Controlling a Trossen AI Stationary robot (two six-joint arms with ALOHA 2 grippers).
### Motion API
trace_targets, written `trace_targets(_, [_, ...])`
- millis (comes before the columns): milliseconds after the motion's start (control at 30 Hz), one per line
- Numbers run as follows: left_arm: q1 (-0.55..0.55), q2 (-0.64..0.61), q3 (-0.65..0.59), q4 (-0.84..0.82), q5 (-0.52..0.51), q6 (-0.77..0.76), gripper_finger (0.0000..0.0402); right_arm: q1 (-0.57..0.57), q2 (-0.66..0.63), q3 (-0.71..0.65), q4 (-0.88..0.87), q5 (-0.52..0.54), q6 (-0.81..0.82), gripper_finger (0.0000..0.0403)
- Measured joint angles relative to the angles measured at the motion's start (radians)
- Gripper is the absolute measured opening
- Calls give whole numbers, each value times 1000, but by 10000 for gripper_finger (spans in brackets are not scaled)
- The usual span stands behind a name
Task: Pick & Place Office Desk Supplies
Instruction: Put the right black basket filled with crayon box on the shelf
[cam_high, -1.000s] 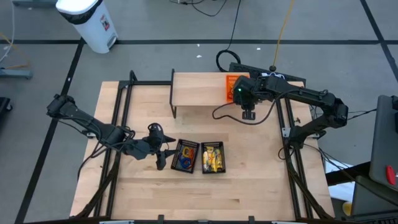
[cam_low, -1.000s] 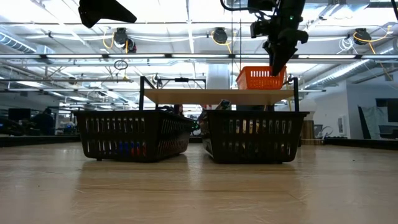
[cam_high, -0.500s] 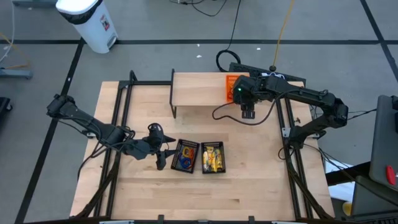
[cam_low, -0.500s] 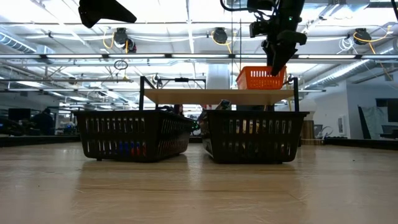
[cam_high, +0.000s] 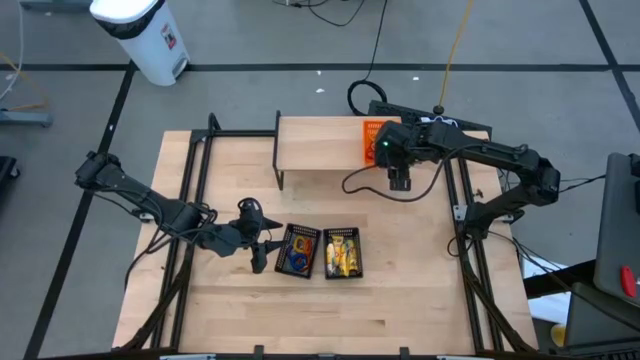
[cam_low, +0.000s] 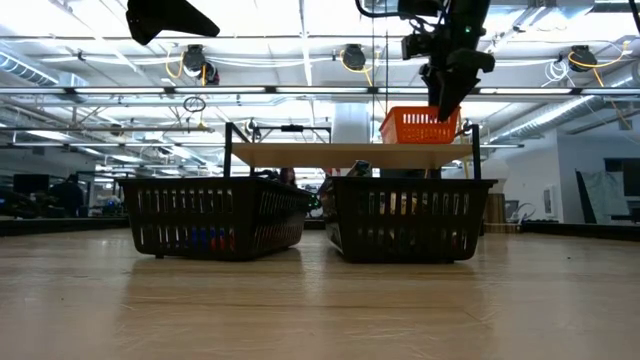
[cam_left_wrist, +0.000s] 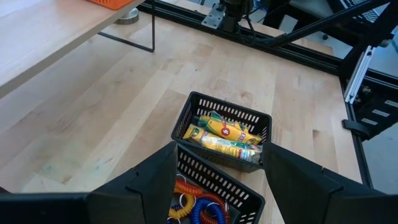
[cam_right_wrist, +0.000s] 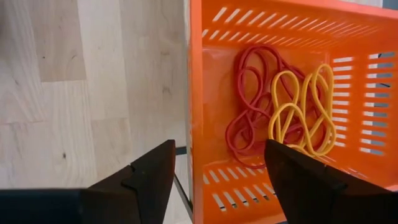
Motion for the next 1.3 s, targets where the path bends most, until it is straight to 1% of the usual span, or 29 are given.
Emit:
trace_targets(200, [0, 0, 0, 0, 0, 3, 237, 13, -30, 0, 5, 2, -3, 238])
trace_targets(500, [0, 0, 0, 0, 0, 2, 237, 58, -134, 0, 36, 2, 8, 238])
trace_targets(633, [0, 0, 0, 0, 0, 2, 237, 107, -184, 0, 96, 0, 115, 238])
trace_targets(700, [0, 0, 0, 1, -2, 3, 237, 141, -205, 0, 125, -31, 156, 238])
trace_targets(833, [0, 0, 0, 1, -3, 3, 237, 233, -231, 0, 215, -132, 251, 238])
trace_targets(967, [0, 0, 0, 1, -3, 6, 237, 359, -233, 0, 326, -208, 337, 238])
trace_targets(1100, [0, 0, 0, 1, -3, 49, 237, 505, -222, -42, 461, -212, 389, 238])
trace_targets(1200, [0, 0, 0, 1, -3, 49, 237, 613, -209, -112, 580, -211, 423, 238])
trace_targets(1300, [0, 0, 0, 1, 1, 41, 237, 715, -195, -212, 687, -204, 476, 238])
